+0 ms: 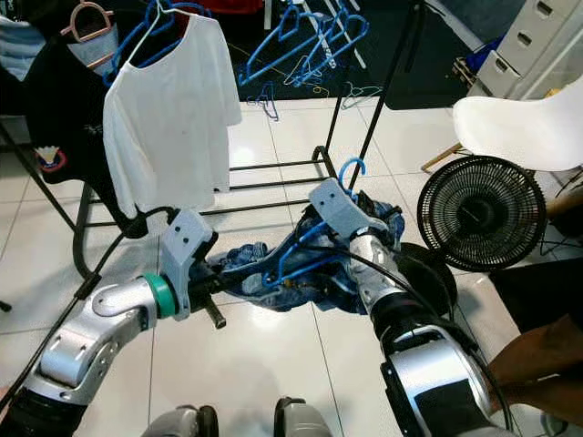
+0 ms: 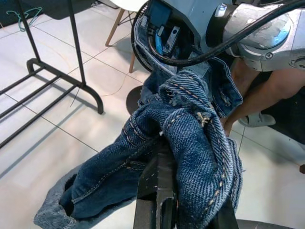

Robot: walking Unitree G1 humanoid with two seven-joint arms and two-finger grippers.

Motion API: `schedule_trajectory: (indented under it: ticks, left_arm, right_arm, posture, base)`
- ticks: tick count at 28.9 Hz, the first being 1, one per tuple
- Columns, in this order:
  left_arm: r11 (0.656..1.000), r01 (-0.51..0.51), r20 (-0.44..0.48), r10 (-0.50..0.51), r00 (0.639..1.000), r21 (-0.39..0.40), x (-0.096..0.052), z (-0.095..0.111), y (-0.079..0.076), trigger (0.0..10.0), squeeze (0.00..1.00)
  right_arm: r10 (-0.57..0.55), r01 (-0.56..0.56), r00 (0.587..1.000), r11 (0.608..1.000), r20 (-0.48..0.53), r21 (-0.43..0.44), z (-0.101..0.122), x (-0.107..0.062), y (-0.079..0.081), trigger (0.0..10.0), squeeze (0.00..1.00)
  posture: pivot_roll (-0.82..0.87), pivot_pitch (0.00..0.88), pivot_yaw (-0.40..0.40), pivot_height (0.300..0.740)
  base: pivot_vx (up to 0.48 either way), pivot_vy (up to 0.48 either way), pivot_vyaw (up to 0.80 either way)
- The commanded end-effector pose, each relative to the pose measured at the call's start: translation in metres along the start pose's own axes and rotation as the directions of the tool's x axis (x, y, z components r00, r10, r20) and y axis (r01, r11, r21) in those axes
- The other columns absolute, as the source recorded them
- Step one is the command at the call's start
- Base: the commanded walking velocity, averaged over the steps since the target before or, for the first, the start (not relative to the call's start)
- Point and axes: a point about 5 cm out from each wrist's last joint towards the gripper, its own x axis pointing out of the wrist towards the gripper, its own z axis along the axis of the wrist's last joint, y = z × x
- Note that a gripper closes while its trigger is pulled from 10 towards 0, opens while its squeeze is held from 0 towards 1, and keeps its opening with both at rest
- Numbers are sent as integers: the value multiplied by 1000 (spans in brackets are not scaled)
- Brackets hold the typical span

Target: Hang hanger

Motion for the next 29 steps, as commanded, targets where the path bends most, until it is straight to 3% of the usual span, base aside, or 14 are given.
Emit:
schedule_trajectory:
  ticks: [1,5,10,14,17,21,22,24,26,27,29]
  left_arm:
    - [998,61,50,-62,997,11,-1,12,-7,10000,0]
    - [997,78,88,-78,993,2,-1,22,-10,10000,0]
    - [983,165,177,-150,973,-74,3,38,-23,10000,0]
    - [976,192,188,-171,967,-102,7,45,-29,10000,0]
    - [974,213,185,-197,963,-75,16,50,-37,10000,0]
    - [983,167,161,-178,971,78,23,56,-41,10000,0]
    - [983,134,148,-153,977,128,24,55,-39,10000,0]
    - [983,134,148,-153,977,128,24,55,-39,10000,0]
    - [977,107,132,-133,982,183,24,52,-38,10000,0]
    - [977,107,132,-133,982,183,24,52,-38,10000,0]
    - [971,74,96,-98,991,226,30,44,-35,10000,0]
  right_arm:
    - [-48,46,998,998,-50,-40,-13,1,-12,0,0]
    - [-45,42,997,998,-64,-41,-14,2,-13,0,0]
    - [-59,55,995,997,-76,-49,-15,4,-17,0,0]
    - [-67,63,995,996,-77,-56,-14,5,-19,0,0]
    - [-36,32,997,998,-67,-58,-6,6,-13,0,0]
    - [12,-12,997,1000,-77,1,5,9,-6,0,0]
    - [8,-3,996,999,-93,53,6,10,-7,0,0]
    - [8,-3,996,999,-93,53,6,10,-7,0,0]
    - [-17,34,993,989,-119,147,9,13,-13,0,0]
    - [-17,34,993,989,-119,147,9,13,-13,0,0]
    - [-101,128,988,962,-120,242,22,20,-30,0,0]
  posture:
    - [23,49,12,733]
    - [23,49,12,733]
    - [22,49,4,733]
    - [22,49,3,733]
    - [22,49,2,733]
    - [16,47,2,733]
    - [21,48,0,733]
    - [21,48,0,733]
    - [21,48,0,733]
    - [21,48,0,733]
    - [23,47,-1,733]
  base:
    - [0,0,0]
    - [0,0,0]
    - [0,0,0]
    - [0,0,0]
    - [0,0,0]
    - [0,0,0]
    - [0,0,0]
    - [0,0,0]
    - [0,0,0]
    - [0,0,0]
    - [0,0,0]
